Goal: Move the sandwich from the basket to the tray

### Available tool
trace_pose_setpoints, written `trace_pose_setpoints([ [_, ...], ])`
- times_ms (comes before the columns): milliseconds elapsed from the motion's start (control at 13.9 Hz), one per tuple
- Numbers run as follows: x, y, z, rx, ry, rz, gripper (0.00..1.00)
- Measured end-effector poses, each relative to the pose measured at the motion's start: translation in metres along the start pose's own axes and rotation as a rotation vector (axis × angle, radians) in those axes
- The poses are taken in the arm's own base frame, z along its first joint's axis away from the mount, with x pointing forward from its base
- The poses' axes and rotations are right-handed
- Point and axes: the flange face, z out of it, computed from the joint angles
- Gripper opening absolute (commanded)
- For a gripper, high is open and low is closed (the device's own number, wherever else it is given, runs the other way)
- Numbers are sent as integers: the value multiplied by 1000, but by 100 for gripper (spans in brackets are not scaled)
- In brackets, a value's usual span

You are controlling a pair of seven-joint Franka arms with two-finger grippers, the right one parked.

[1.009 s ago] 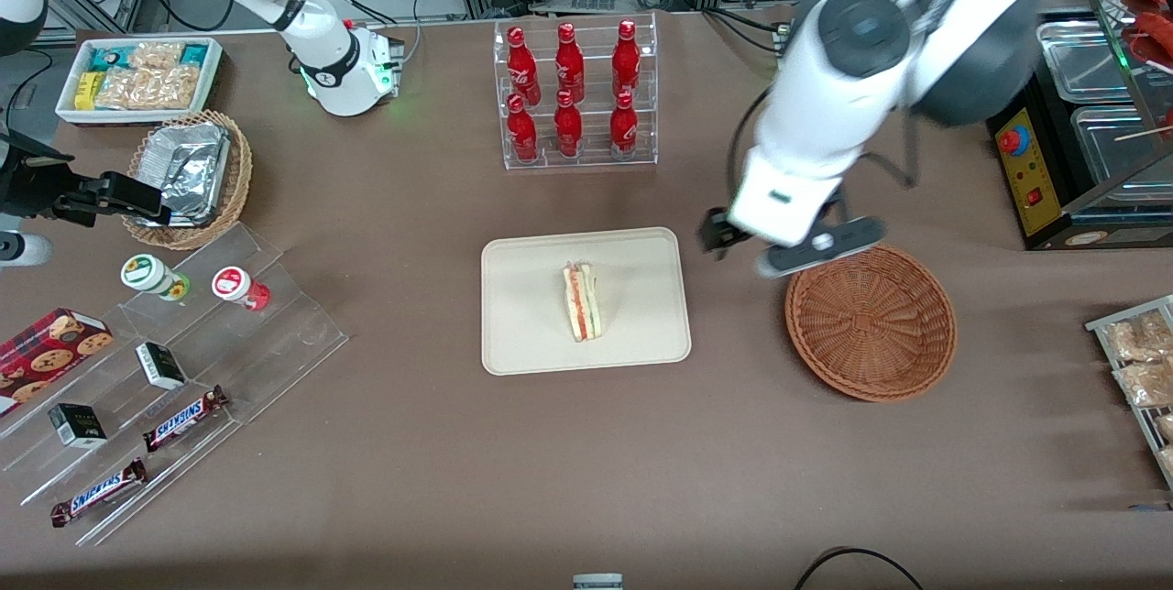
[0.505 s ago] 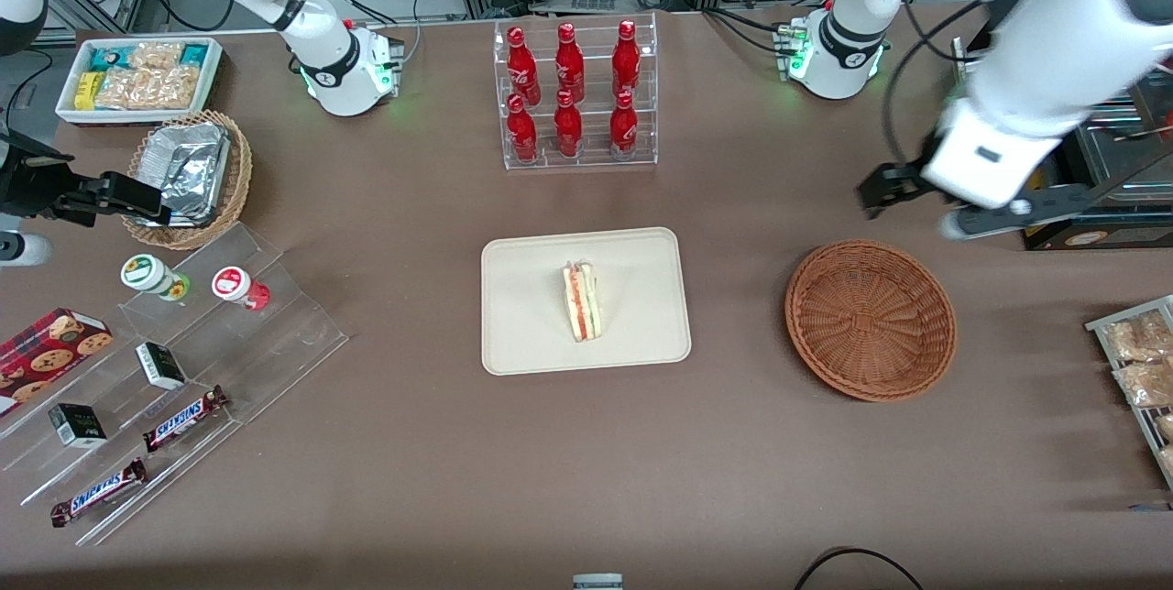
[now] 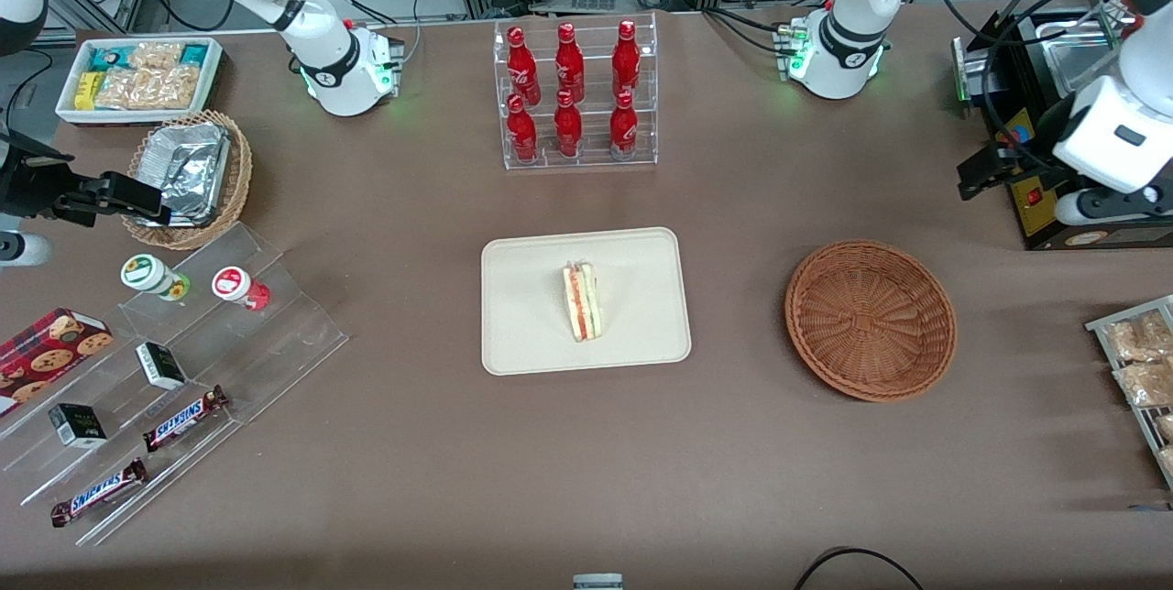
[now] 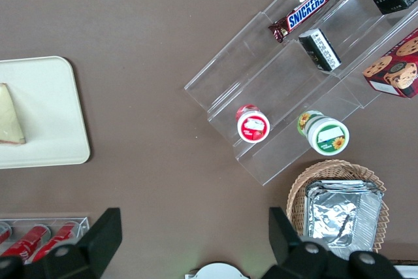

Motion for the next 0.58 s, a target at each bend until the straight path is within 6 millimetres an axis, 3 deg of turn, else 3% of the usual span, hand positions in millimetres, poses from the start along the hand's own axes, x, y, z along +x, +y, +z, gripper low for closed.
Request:
trace_pose_setpoints([
  [288, 0, 10, 5, 1, -7, 21, 100],
  [577, 1, 10, -3, -2, 9, 92, 99],
])
